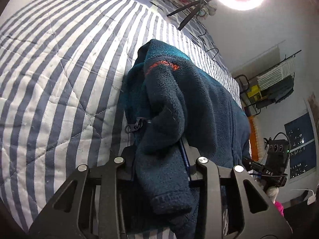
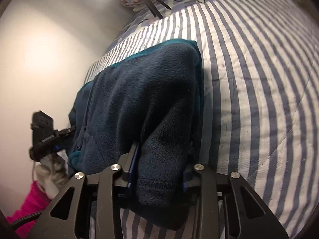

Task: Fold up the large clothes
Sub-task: 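Lift the folded bundle with both tools and carry it toward the bed head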

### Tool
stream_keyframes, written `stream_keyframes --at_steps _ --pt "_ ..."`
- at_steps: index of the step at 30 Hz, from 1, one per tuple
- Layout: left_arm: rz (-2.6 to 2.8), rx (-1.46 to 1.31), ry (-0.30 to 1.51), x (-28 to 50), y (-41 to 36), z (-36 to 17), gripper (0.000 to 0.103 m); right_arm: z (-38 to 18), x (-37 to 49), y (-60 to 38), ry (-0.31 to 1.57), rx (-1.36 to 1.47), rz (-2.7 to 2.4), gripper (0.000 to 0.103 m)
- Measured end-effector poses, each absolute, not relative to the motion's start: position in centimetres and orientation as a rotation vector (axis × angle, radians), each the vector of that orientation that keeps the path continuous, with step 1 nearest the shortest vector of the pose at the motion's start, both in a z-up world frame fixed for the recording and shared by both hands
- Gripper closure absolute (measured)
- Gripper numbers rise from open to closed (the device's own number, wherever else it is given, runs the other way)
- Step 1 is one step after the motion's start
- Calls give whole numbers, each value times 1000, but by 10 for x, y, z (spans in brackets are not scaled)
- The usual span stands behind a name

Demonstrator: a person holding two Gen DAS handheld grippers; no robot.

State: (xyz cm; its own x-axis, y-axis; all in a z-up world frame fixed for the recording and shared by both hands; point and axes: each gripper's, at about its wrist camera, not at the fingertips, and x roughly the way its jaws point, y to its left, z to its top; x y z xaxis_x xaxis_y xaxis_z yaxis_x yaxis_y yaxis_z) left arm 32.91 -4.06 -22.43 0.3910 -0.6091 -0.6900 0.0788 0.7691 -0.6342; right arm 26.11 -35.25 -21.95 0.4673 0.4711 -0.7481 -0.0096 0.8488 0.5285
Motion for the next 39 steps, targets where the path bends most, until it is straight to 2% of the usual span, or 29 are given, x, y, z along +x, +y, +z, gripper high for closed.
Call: stream_keyframes --at_steps 3,4,5,6,8,9,10,11,14,25,39 --pt "-457 -572 1085 327 -40 -227 68 -213 261 -345 1048 454 291 74" --pt "-446 -580 1085 325 -38 -229 61 -213 261 -343 1047 448 287 73" --pt "-425 -599 1099 325 -37 -233 46 -214 262 -344 1049 453 283 72" --pt "-415 -620 1119 323 -33 -236 37 -216 264 -345 1052 469 279 67" --pt "-425 -688 1125 326 -31 -244 35 -223 267 -348 1066 534 277 64" --pt "-426 -684 1119 325 -32 -244 37 -226 268 -349 1071 558 283 64" --pt "-439 -674 1113 325 -34 -242 54 -229 269 -351 1073 588 291 65" --pt "-448 -656 1109 324 -37 -239 60 -227 269 -351 1067 592 289 68" --pt "-439 -575 1082 322 -45 -223 71 -214 263 -342 1045 478 265 74" --pt "-487 -486 977 328 -48 -172 79 -166 259 -318 958 299 223 79" --pt "-473 -427 945 353 -28 -161 79 -145 283 -294 915 196 234 81"
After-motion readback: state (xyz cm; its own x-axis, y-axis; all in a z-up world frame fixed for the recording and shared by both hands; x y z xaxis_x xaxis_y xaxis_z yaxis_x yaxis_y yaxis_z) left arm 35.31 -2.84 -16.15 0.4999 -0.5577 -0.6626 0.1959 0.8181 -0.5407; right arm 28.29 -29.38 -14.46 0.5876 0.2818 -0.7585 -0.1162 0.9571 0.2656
